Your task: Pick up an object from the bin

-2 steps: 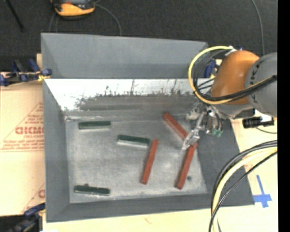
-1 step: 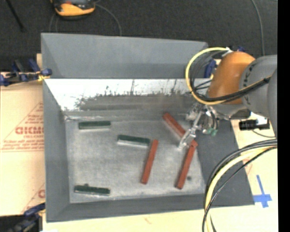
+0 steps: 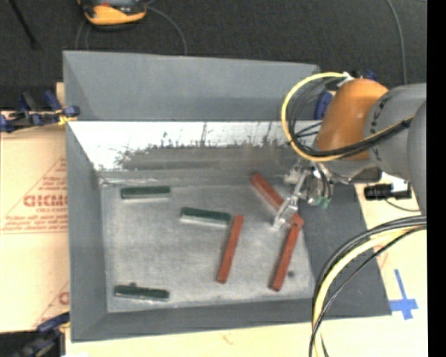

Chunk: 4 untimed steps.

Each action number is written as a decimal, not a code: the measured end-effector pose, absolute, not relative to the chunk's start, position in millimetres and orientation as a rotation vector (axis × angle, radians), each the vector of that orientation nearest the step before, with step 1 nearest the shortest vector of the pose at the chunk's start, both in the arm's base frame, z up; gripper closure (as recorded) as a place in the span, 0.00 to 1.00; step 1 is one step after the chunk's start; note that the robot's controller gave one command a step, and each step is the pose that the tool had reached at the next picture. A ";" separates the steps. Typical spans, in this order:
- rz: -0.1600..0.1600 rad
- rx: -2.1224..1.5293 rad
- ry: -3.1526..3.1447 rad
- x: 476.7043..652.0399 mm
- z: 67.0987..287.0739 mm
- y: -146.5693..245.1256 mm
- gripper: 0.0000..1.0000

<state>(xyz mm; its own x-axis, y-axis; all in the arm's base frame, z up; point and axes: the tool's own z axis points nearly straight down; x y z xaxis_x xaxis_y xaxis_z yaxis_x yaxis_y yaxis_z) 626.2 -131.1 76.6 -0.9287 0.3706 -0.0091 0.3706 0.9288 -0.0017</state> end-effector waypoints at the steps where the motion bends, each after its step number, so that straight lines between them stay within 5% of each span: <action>1: -0.002 0.835 3.021 626.1 76.9 -129.0 0.00; 2: 0.002 0.589 3.086 627.9 80.9 -131.6 1.00; 4: 0.001 0.588 3.087 627.0 83.3 -131.3 1.00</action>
Offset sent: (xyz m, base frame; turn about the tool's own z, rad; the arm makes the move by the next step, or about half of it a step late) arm 0.0000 0.0000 0.0000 0.0000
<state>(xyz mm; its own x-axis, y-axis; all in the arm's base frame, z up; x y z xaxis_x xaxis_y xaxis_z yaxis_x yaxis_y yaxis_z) 627.0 -131.3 83.3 -0.9300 0.3675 0.0009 0.3675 0.9300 0.0005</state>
